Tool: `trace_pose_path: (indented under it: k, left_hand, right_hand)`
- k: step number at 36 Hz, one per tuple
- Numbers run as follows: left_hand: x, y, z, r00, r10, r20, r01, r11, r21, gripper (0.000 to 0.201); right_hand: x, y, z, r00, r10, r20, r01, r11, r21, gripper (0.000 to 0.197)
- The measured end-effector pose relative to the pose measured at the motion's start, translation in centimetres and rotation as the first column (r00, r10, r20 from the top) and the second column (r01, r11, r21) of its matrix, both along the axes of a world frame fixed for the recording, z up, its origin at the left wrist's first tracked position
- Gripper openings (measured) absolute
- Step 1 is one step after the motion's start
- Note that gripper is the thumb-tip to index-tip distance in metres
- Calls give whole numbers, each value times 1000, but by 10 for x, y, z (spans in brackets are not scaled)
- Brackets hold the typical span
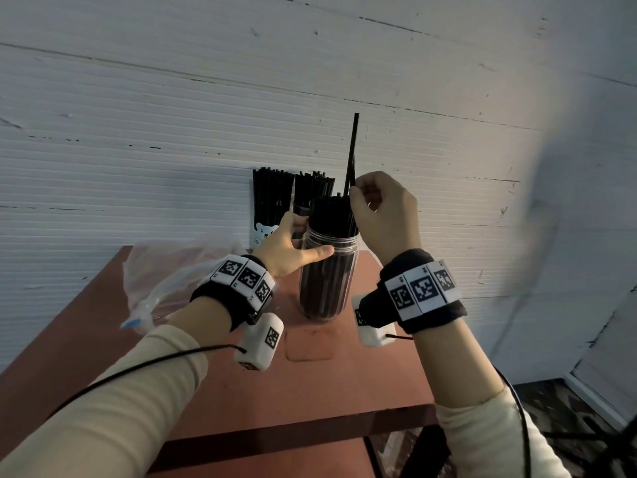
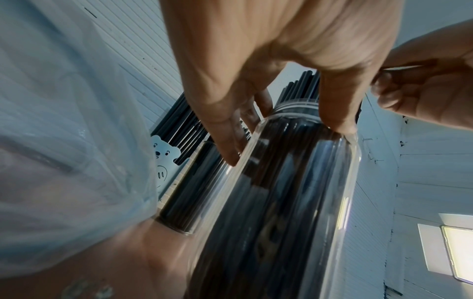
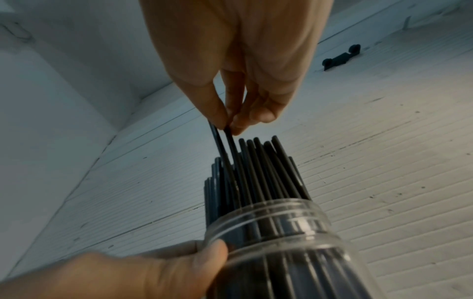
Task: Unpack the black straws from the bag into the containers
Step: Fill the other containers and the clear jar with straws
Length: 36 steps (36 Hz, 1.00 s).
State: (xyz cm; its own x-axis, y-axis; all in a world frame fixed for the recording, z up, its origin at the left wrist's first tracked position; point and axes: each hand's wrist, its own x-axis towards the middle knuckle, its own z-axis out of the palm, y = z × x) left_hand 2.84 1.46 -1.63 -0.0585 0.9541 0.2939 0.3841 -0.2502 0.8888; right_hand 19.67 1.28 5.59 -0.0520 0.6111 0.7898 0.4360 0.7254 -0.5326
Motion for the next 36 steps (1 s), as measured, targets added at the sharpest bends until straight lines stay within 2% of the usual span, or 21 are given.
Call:
trace_pose_path:
  k: [6,10,15,21,23,27,31,33,36]
  left_hand:
    - [0,1,-2,1000,13,-11,-13,1000,-9,69]
    - [2,-1,-1,1000,29,1,-29,1000,-9,79]
    - [3,-2,0,1000,14,12,-14,1000,-5,70]
    - [6,-7,0,999,-4,44,3,1000,29,87]
    - [7,-7,-1,999,12,46,-14,999,40,88]
    - [9,-5,-2,998,32,47,-33,999,33,77]
    - [8,-4,-2,998,62,15,-62,997,36,85]
    - [8,-3,-2,998,63,-2,-63,998,32,79]
    - [7,-1,-2,998,61,-12,-61,998,23,67]
  right_hand:
    - [0,-3,-12,999,-50,-16,50,999,-3,5]
    - [-3,-4,-18,996,-72,55,75,996,-55,6]
    - [-6,-5,-31,993,-95,76,102,990,-100,7]
    - [-10,-8,-42,991,-111,70,120,980,-157,6]
    - [-10,-7,-44,990,-105,92,119,981,-153,3]
    - [-12,-5,-37,994,-77,75,83,993,-80,11]
    - [-13,-5,-17,997,-79,-26,79,997,-3,23]
    - [-14,-2,-5,996,-90,-19,90,996,-11,30]
    - [-18,0,11,997,-74,-12,75,997,15,24]
